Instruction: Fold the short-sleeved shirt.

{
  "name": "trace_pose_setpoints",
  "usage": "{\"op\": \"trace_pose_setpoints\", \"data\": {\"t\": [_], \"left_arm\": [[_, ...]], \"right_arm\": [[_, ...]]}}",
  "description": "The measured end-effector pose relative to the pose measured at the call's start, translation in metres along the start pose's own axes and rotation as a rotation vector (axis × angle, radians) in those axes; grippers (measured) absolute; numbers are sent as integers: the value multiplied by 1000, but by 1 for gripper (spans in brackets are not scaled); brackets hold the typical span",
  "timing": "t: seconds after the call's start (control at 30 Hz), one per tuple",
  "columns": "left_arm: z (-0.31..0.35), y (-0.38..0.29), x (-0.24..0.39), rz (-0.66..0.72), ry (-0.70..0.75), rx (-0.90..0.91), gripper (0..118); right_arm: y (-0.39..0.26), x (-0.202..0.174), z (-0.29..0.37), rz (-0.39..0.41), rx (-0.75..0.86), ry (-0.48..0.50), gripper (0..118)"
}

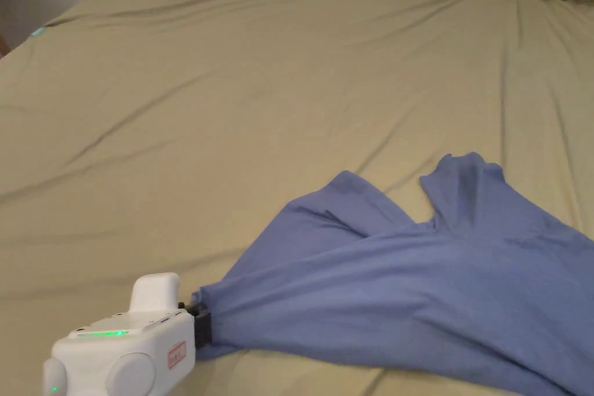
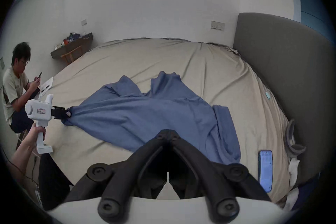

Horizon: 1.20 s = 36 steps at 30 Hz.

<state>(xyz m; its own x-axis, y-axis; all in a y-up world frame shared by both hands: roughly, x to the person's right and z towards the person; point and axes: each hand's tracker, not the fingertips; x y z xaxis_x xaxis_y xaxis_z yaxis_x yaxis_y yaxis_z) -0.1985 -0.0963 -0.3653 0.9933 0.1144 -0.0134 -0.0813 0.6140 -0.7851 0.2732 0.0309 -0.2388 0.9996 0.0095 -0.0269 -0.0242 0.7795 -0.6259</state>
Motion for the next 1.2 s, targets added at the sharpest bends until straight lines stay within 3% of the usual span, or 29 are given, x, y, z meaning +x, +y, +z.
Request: {"op": "trace_pose_setpoints", "data": {"t": [0.07,0.1,0.17,0.2,0.27,0.33,0.43,0.5,0.57,0.67,0.7,0.73,0.77,0.8,0.83,0.93,1.03,1.13,1.2], "left_arm": [[9,3,0,22,-23,16,6],[18,5,-6,32,-24,32,6],[29,8,-5,45,-42,66,6],[33,11,-7,50,-48,76,6],[38,13,-8,64,-60,88,6],[39,14,-5,70,-65,92,6],[38,16,0,83,-53,87,6],[35,16,1,123,-59,88,6],[33,17,3,132,-65,83,6],[31,18,7,113,-47,76,6],[30,19,8,112,-52,73,6],[29,19,9,110,-58,69,6],[29,20,10,110,-58,68,6],[29,20,12,108,-57,70,6],[29,22,14,106,-59,72,6],[35,27,22,95,-82,84,6],[48,40,32,50,-100,118,6],[71,66,44,29,-169,194,6],[94,92,49,8,-250,270,6]], "right_arm": [[17,2,-12,21,17,12,3],[31,6,-21,29,38,23,15],[59,15,-44,27,39,49,106],[78,20,-63,22,16,66,106],[98,32,-109,12,-42,115,118],[114,49,-161,-23,-92,121,118],[118,65,-243,-10,-250,43,118],[111,78,-296,-18,-369,-60,118],[98,87,-323,-50,-457,-82,117],[80,91,-338,-64,-500,-66,71],[82,89,-328,-70,-432,-65,69],[84,88,-323,-63,-436,-55,57],[85,85,-322,-47,-427,-47,34],[84,79,-320,22,-394,-108,7],[82,75,-317,74,-372,-148,7],[79,65,-300,96,-313,-140,6],[84,68,-259,8,-217,-103,6],[100,66,-192,7,-79,-103,6],[124,72,-138,-51,42,-65,6]]}}
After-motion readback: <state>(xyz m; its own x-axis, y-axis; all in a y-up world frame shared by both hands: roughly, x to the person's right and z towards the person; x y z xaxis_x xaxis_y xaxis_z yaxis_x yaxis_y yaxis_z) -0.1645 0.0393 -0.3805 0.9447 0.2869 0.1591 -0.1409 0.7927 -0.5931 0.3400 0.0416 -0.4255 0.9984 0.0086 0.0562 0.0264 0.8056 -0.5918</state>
